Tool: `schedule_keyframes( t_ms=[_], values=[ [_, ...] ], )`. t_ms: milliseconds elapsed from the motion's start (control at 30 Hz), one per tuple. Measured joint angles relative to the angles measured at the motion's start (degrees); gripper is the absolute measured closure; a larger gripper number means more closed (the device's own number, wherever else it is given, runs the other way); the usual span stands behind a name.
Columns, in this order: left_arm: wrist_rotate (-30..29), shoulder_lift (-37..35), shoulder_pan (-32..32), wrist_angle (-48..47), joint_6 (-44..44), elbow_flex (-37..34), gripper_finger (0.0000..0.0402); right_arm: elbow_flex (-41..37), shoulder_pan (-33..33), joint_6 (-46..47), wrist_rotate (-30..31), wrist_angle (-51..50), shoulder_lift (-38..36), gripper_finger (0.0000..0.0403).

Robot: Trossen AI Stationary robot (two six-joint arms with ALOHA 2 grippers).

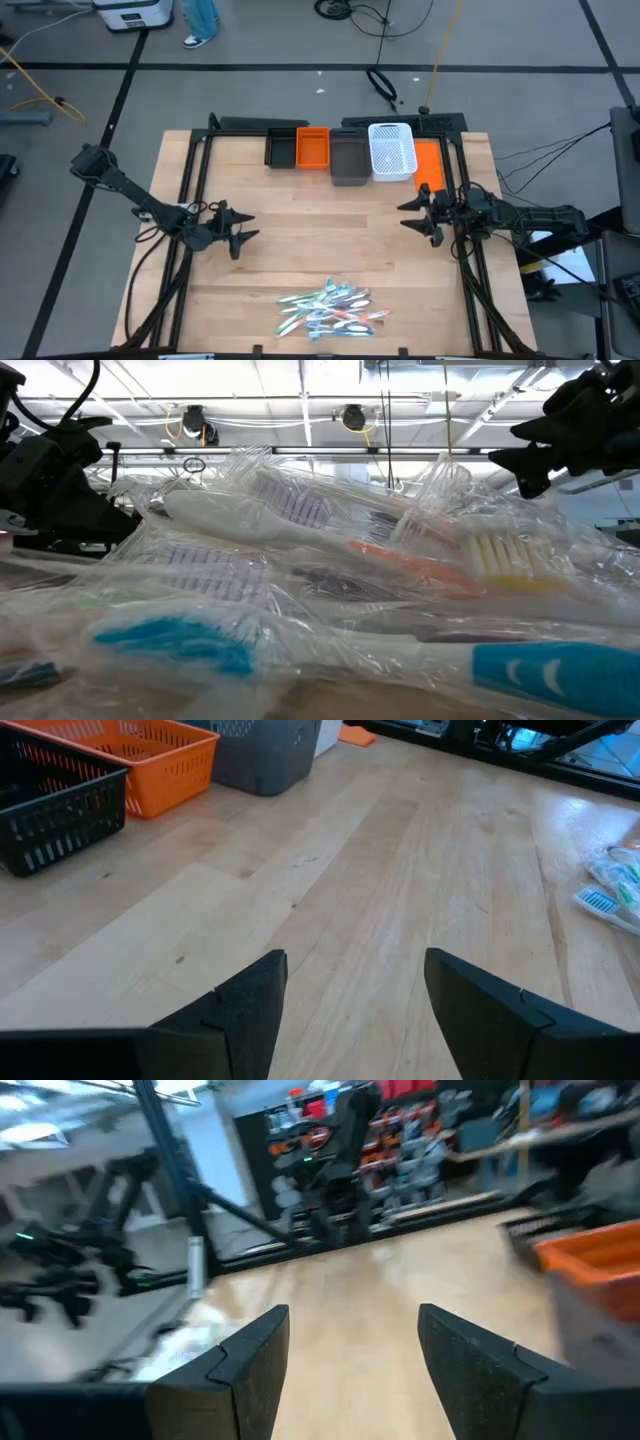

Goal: Pick & Place Toothbrushes
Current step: Put the orange toothbrush into the orange basket

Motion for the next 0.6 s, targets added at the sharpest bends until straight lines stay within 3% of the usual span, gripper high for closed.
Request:
schedule_keyframes(
  t_ms=[167, 433, 600],
  values=[
    [-0.01, -0.01, -0.01, 0.00, 0.00, 0.00, 0.0160, 0.01, 0.00, -6.03, 2.59, 0.50, 0.01, 0.0188],
    [-0.01, -0.01, 0.01, 0.00, 0.00, 0.00, 0.0160, -0.01, 0.00, -6.44, 2.47, 0.45, 0.04, 0.0188],
    [-0.05, -0.01, 0.02, -0.01, 0.16, 0.00, 0.0160, -0.01, 0.00, -6.46, 3.18, 6.15, 0.07, 0.0188]
  ],
)
